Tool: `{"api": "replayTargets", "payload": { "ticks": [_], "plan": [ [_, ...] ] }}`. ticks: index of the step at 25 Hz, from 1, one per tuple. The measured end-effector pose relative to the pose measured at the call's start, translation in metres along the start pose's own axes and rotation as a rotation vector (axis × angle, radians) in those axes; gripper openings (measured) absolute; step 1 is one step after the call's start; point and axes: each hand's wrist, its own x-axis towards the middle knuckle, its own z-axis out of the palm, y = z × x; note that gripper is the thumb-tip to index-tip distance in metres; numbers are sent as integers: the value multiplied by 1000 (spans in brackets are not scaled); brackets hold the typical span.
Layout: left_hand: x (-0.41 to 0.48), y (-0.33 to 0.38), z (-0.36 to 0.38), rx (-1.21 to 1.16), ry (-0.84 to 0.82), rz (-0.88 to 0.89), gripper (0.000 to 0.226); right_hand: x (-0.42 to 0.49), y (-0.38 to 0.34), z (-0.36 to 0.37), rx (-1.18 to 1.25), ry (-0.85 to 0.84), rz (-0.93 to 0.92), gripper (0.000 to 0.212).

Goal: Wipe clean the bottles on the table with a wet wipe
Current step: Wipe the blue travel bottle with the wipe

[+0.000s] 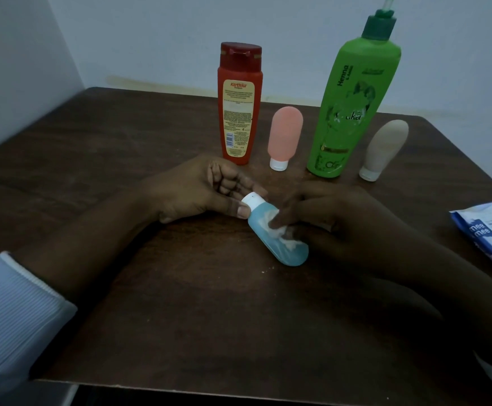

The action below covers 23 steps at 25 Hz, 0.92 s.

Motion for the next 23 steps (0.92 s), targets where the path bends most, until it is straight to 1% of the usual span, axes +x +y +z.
{"api": "replayTargets", "payload": {
  "ticks": [2, 4, 7, 8, 10, 12, 13, 15, 18, 20, 22, 23],
  "plan": [
    [1, -1, 0, 1, 3, 10, 39, 3, 4, -5, -18, 40, -22, 21],
    [2, -2, 0, -7, 7, 13, 40, 0, 12, -8, -20, -12, -4, 20],
    [2, -2, 1, -22, 7, 19, 41, -5, 13, -8, -72, -91, -87, 23],
    [1, -2, 1, -24, 4, 21, 41, -5, 11, -3, -84, -77, -123, 25],
    [2, -3, 1, -25, -4, 26, 42, 1, 9, 5, -94, 9, -152, 25],
    [2, -2, 1, -21, 3, 21, 42, 4, 12, 5, -96, 76, -99, 25],
    [2, -1, 1, -18, 8, 17, 42, 3, 14, 2, -95, 75, -60, 23],
    [3, -1, 2, -13, 12, 16, 41, -3, 20, -6, -75, -5, -44, 19],
    [2, -1, 2, -9, 16, 10, 39, -6, 10, -1, -66, -81, -147, 21],
    [1, -1, 2, -16, 16, 9, 39, -1, 2, 8, -93, -28, -190, 22],
    [2, 0, 2, -23, 16, 11, 39, 2, 4, 8, -123, 57, -141, 21],
    [2, 1, 2, -18, 21, 9, 39, 1, 6, 4, -118, 69, -95, 20]
  ]
}}
